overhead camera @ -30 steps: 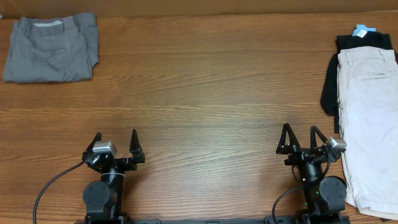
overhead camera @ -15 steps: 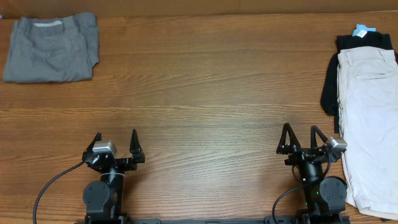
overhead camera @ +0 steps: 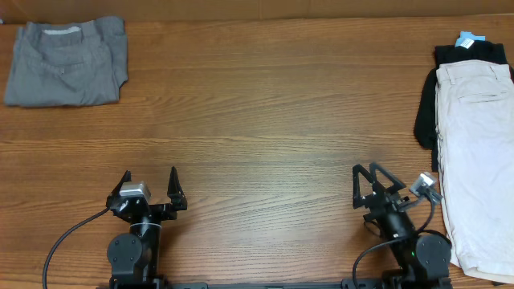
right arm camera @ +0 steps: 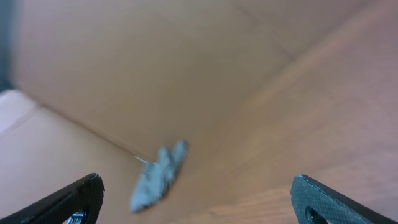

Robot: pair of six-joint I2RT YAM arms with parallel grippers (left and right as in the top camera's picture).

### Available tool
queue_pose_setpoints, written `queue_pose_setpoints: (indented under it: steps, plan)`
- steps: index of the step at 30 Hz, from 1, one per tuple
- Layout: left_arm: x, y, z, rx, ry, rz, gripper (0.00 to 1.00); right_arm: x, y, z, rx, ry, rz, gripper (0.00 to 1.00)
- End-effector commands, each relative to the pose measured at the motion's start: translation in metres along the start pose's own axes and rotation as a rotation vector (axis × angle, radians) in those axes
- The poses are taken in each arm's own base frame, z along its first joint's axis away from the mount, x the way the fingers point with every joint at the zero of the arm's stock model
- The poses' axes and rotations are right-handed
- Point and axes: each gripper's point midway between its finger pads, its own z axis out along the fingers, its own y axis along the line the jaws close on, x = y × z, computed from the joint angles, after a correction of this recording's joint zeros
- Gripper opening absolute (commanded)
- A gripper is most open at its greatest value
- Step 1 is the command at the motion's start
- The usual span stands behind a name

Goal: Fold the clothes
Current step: 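Reach the right gripper to the beige pants on the right stack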

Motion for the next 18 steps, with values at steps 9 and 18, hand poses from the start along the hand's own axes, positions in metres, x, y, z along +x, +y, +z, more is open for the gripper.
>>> queue_pose_setpoints:
  steps: [9, 18]
  plan:
    - [-0.001, 0.001, 0.000, -0.004, -0.008, 0.021, 1.00, -0.100, 0.046, -0.008, 0.104, -0.302, -0.267, 1.00]
    - [-0.001, 0.001, 0.000, -0.004, -0.008, 0.021, 1.00, -0.165, 0.016, 0.037, 0.573, -0.243, -0.482, 1.00]
